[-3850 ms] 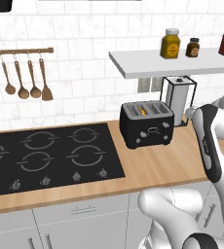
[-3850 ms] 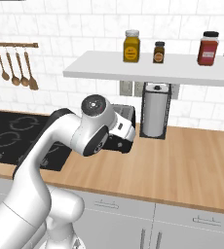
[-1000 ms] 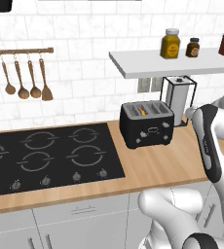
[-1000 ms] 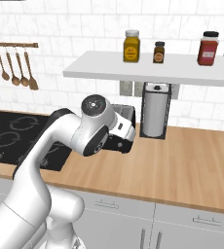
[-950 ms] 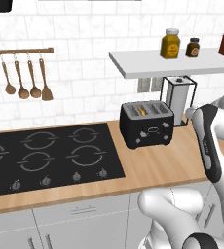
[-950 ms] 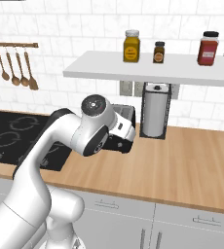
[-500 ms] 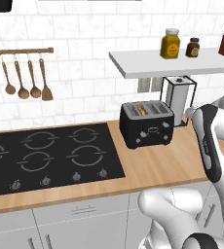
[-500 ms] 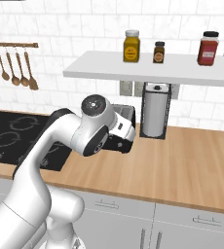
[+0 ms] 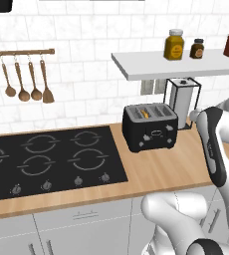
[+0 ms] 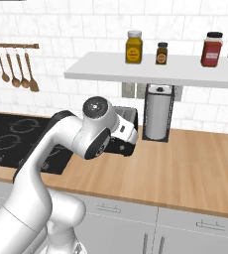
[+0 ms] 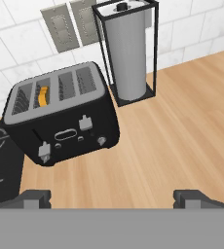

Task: Start the toaster. Once the lever pops up, take the bread to the plate on the dining counter.

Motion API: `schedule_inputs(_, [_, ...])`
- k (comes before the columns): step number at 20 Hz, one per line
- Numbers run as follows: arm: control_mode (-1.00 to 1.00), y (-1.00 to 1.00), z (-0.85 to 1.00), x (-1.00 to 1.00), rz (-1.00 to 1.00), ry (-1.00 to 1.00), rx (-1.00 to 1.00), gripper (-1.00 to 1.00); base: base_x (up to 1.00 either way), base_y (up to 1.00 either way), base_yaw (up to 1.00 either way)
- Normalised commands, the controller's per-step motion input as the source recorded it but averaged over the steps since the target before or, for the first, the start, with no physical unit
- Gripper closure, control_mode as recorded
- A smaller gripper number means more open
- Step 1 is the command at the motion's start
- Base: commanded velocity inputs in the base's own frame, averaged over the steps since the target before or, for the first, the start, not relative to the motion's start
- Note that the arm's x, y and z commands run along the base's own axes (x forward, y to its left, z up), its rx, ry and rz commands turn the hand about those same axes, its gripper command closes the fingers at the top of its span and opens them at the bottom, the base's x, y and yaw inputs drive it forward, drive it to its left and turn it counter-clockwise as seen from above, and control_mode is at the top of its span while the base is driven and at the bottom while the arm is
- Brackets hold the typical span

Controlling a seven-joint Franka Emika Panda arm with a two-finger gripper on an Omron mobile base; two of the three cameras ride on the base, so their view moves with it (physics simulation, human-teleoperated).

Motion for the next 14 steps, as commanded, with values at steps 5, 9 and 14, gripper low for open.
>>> schedule_inputs(5, [-1.0, 0.0, 0.0, 0.0, 0.0, 0.0, 0.0, -1.0, 0.0, 0.0, 0.0])
schedule_inputs(9, [-1.0, 0.0, 0.0, 0.0, 0.0, 0.0, 0.0, -1.0, 0.0, 0.0, 0.0])
schedule_inputs(14, [-1.0, 0.0, 0.0, 0.0, 0.0, 0.0, 0.0, -1.0, 0.0, 0.0, 0.0])
